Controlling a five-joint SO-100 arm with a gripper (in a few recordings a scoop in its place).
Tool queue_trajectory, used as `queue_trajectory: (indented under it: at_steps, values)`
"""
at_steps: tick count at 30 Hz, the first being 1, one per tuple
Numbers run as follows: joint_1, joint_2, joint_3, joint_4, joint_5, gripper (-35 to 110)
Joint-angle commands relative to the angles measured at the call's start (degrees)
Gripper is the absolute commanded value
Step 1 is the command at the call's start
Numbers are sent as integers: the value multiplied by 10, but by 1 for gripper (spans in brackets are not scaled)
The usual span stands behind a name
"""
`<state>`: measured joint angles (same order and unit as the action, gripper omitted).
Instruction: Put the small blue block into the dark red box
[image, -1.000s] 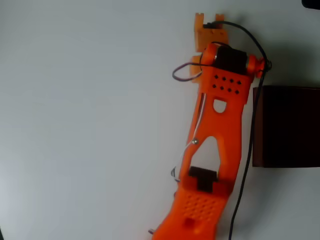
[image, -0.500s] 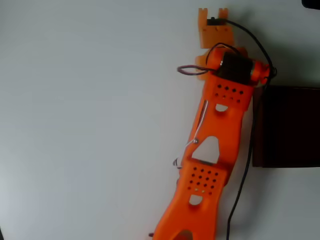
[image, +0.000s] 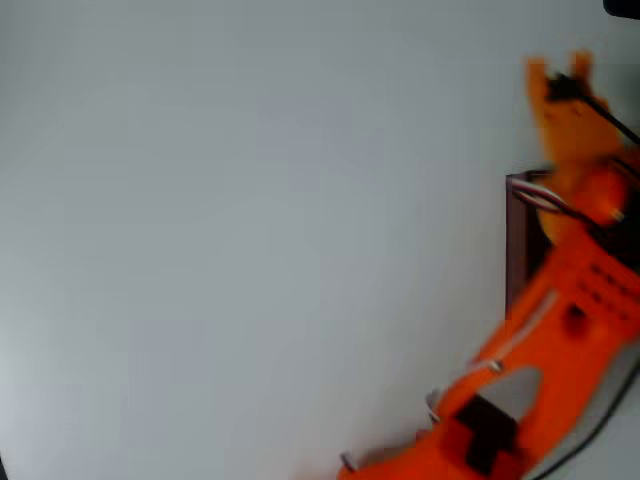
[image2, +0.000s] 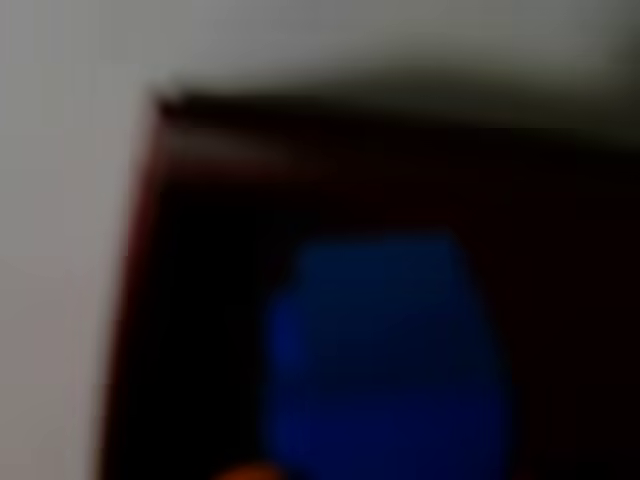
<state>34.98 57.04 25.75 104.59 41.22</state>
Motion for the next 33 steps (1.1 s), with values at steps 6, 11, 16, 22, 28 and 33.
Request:
queue_trajectory:
  at_steps: [6,11,16,22,28,33]
  values:
    - [88,3,50,6,-42,0]
    - [102,-55,42,6,-52,7]
    - [110,-86,61,6,-62,17]
    - [101,23,176,4,-98,15]
    - [76,376,483,-69,-148,14]
    - [-15,688,737,-127,-147,10]
